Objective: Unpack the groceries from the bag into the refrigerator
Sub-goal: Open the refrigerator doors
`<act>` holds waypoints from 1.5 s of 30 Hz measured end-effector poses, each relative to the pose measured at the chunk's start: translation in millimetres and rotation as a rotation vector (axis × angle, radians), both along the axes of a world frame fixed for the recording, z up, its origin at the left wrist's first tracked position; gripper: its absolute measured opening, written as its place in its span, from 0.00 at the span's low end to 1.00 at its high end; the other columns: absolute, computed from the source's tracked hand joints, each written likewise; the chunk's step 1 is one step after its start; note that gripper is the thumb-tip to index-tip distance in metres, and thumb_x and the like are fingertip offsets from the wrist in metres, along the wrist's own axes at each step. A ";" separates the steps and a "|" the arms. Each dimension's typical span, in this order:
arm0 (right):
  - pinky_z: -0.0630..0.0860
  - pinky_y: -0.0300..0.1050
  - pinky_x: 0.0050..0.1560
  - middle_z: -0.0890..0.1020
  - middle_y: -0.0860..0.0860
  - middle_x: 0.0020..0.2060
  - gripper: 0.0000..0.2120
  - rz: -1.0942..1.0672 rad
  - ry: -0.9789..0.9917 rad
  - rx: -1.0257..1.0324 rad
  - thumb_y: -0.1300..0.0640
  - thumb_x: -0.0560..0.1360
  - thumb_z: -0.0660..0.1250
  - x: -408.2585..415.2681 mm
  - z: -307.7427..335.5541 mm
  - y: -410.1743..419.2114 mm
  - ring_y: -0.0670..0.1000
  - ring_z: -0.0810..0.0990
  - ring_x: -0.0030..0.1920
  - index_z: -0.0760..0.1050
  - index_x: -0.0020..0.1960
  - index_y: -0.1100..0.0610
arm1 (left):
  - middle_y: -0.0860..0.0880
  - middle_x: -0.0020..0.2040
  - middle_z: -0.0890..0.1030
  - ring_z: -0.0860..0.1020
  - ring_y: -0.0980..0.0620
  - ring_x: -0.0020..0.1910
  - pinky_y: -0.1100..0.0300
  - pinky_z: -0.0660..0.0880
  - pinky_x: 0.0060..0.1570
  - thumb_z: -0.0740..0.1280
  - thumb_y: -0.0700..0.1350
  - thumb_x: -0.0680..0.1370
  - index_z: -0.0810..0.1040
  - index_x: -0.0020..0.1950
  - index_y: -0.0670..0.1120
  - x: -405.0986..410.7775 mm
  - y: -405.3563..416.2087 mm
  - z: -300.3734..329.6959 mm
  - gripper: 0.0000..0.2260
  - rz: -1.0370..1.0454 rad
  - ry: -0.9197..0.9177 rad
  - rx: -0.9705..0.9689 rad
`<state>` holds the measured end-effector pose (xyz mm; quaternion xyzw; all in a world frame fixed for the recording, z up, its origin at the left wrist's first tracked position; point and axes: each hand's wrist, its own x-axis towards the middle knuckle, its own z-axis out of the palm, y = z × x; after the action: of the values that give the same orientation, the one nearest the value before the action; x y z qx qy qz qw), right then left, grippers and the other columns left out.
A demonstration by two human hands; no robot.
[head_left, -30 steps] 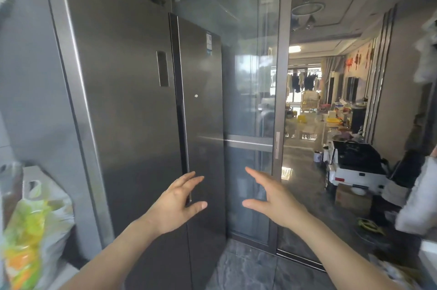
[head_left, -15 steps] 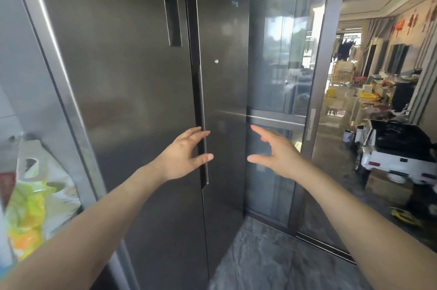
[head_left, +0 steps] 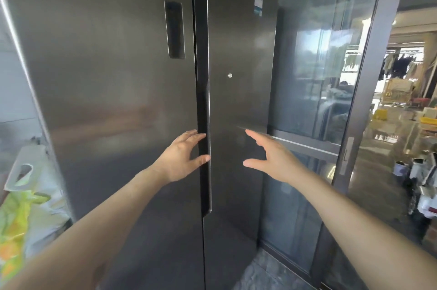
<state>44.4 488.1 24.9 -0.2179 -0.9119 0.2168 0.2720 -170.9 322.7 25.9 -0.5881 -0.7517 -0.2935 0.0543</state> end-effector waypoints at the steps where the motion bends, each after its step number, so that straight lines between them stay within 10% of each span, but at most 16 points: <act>1: 0.63 0.45 0.70 0.62 0.40 0.73 0.38 0.017 -0.007 -0.006 0.46 0.71 0.72 -3.8 1.8 9.5 0.44 0.64 0.71 0.56 0.75 0.40 | 0.51 0.76 0.58 0.56 0.54 0.75 0.55 0.57 0.74 0.65 0.57 0.77 0.61 0.75 0.53 -0.5 6.5 1.5 0.29 0.023 -0.001 0.006; 21: 0.63 0.46 0.70 0.60 0.42 0.75 0.37 0.229 -0.012 0.132 0.47 0.74 0.70 -160.4 19.9 93.9 0.45 0.62 0.73 0.55 0.77 0.45 | 0.49 0.77 0.56 0.52 0.50 0.76 0.52 0.54 0.74 0.64 0.58 0.77 0.60 0.75 0.54 -66.2 80.5 18.9 0.29 0.176 0.162 0.037; 45: 0.35 0.67 0.70 0.69 0.53 0.68 0.23 -0.077 -0.490 1.304 0.45 0.77 0.63 -232.6 28.4 125.7 0.58 0.47 0.77 0.71 0.68 0.56 | 0.48 0.78 0.54 0.46 0.47 0.77 0.51 0.44 0.75 0.61 0.59 0.77 0.61 0.75 0.51 -64.6 117.1 29.7 0.29 0.387 0.450 0.031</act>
<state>-188.2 613.8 53.3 -0.0848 -0.8827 -0.4401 0.1414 -235.6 439.8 55.6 -0.4834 -0.8144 -0.1514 0.2832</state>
